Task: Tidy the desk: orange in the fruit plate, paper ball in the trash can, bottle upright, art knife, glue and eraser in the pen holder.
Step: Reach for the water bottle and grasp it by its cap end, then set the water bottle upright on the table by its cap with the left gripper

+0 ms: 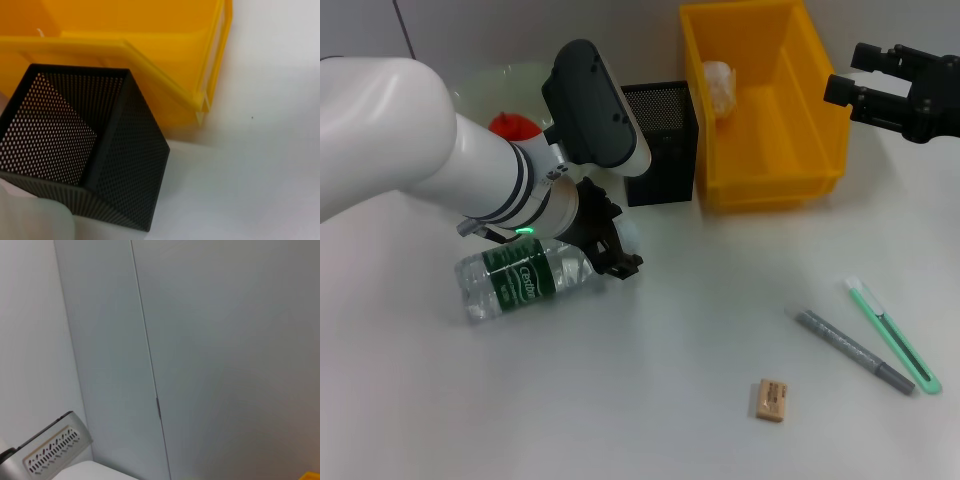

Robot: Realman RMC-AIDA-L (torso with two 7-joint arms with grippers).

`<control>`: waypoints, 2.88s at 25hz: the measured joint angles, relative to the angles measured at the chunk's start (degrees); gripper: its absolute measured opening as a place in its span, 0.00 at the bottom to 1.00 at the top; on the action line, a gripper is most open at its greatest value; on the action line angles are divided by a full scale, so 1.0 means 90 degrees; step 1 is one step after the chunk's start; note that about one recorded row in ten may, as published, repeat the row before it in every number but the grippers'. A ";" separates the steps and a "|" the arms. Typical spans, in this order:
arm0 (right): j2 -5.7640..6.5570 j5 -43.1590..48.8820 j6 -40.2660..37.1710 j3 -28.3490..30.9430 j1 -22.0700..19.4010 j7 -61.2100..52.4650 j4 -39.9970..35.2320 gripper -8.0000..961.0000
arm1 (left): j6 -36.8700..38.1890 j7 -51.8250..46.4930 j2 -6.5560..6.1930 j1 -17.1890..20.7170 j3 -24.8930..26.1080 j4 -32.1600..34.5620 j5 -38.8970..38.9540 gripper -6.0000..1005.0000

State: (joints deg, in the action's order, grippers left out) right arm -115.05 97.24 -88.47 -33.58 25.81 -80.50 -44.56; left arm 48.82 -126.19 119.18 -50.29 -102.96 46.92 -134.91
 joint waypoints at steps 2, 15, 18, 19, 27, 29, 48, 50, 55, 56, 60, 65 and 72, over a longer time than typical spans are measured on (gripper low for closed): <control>0.0000 0.0007 0.0002 0.0000 0.0008 0.0003 0.0000 0.74 | -0.0014 -0.0002 0.0000 0.0001 -0.0001 0.0000 0.0001 0.71; -0.0008 0.0083 0.0084 0.0000 0.0074 0.0017 0.0020 0.74 | -0.0154 0.0052 0.0000 0.0070 -0.0118 0.0038 0.0159 0.66; -0.0009 0.0085 0.0085 0.0000 0.0073 0.0018 0.0020 0.74 | -0.0194 0.0056 0.0000 0.0078 -0.0145 0.0041 0.0159 0.64; -0.0009 0.0085 0.0084 0.0000 0.0073 0.0018 0.0020 0.74 | -0.0198 0.0059 0.0000 0.0081 -0.0153 0.0041 0.0159 0.63; -0.0010 0.0085 0.0084 0.0000 0.0078 0.0019 0.0020 0.74 | -0.0241 0.0067 0.0000 0.0081 -0.0164 0.0061 0.0156 0.59; -0.0010 0.0085 0.0084 0.0000 0.0084 0.0019 0.0020 0.74 | -0.0248 0.0067 0.0000 0.0081 -0.0167 0.0061 0.0156 0.57; -0.0018 0.0085 0.0084 -0.0001 0.0111 0.0029 0.0020 0.74 | -0.0280 0.0080 0.0000 0.0081 -0.0333 0.0070 0.0110 0.46; -0.0023 0.0085 0.0084 -0.0008 0.0110 0.0029 0.0020 0.74 | -0.0279 0.0112 0.0000 0.0089 -0.0338 0.0070 0.0108 0.46; -0.0029 0.0085 0.0084 -0.0010 0.0111 0.0029 0.0020 0.74 | -0.0248 0.0170 0.0000 0.0105 -0.0338 0.0081 0.0105 0.45; -0.0029 0.0085 0.0084 -0.0010 0.0111 0.0029 0.0020 0.74 | -0.0231 0.0207 0.0000 0.0115 -0.0337 0.0112 0.0104 0.45; -0.0030 0.0084 0.0084 -0.0010 0.0098 0.0029 0.0020 0.74 | -0.0199 0.0217 0.0000 0.0146 -0.0337 0.0208 0.0103 0.44; -0.0030 0.0084 0.0084 -0.0009 0.0078 0.0028 0.0020 0.74 | -0.0043 0.0220 -0.0002 0.0276 -0.0336 0.0574 0.0105 0.43; -0.0030 0.0080 0.0077 0.0003 0.0056 0.0028 0.0020 0.74 | 0.0112 0.0152 -0.0015 0.0525 -0.0275 0.1220 -0.0203 0.43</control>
State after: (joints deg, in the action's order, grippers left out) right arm -115.31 97.96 -87.77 -33.55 26.32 -80.24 -44.38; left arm 49.83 -124.82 119.04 -45.56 -105.44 57.90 -136.74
